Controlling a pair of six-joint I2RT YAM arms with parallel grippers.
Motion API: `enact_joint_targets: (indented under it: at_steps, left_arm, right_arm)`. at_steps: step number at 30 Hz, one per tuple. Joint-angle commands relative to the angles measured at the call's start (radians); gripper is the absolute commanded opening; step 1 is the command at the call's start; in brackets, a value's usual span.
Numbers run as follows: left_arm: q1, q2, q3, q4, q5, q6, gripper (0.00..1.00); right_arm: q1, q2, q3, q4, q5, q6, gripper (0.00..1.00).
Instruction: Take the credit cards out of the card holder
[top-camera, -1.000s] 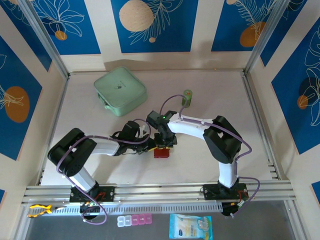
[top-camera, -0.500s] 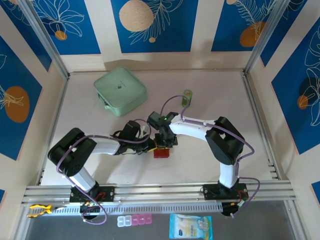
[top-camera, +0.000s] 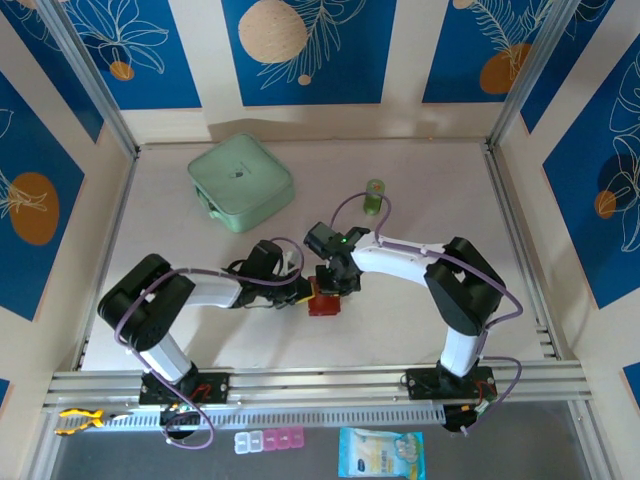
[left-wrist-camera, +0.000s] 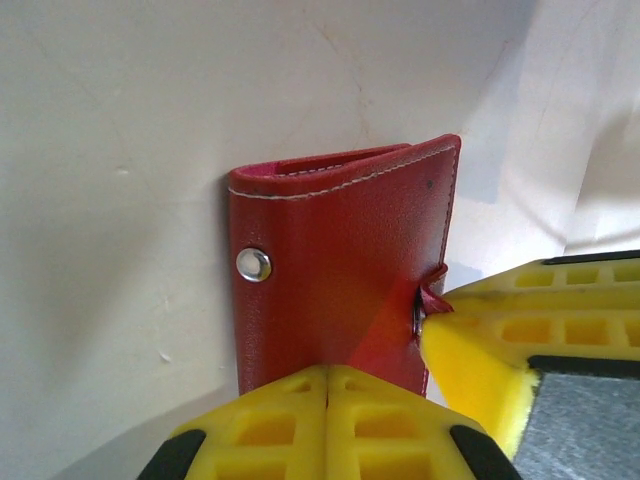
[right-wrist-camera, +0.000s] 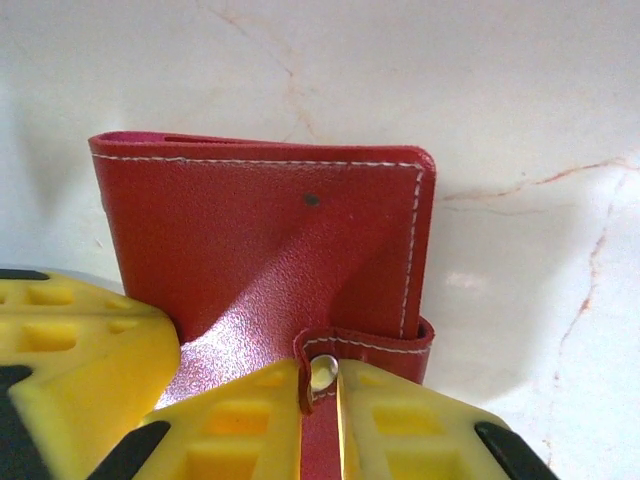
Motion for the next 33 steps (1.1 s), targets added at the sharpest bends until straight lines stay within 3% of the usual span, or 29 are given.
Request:
enact_joint_targets:
  at_steps: [1, 12, 17, 33]
  left_arm:
    - [0.006, 0.047, -0.016, -0.160, -0.055, 0.039, 0.00]
    - [0.006, 0.044, 0.006, -0.179, -0.046, 0.048, 0.00]
    - [0.007, 0.020, 0.013, -0.178, -0.039, 0.044, 0.00]
    - [0.005, -0.038, 0.084, -0.215, -0.017, 0.043, 0.01]
  right_arm:
    - [-0.041, -0.051, -0.047, -0.059, 0.041, -0.008, 0.16]
    - [-0.080, -0.124, -0.098, -0.039, 0.015, -0.009, 0.16]
    - [-0.089, -0.127, -0.111, -0.024, 0.007, -0.004, 0.23]
    - [-0.143, -0.102, -0.205, 0.173, -0.182, 0.004, 0.20]
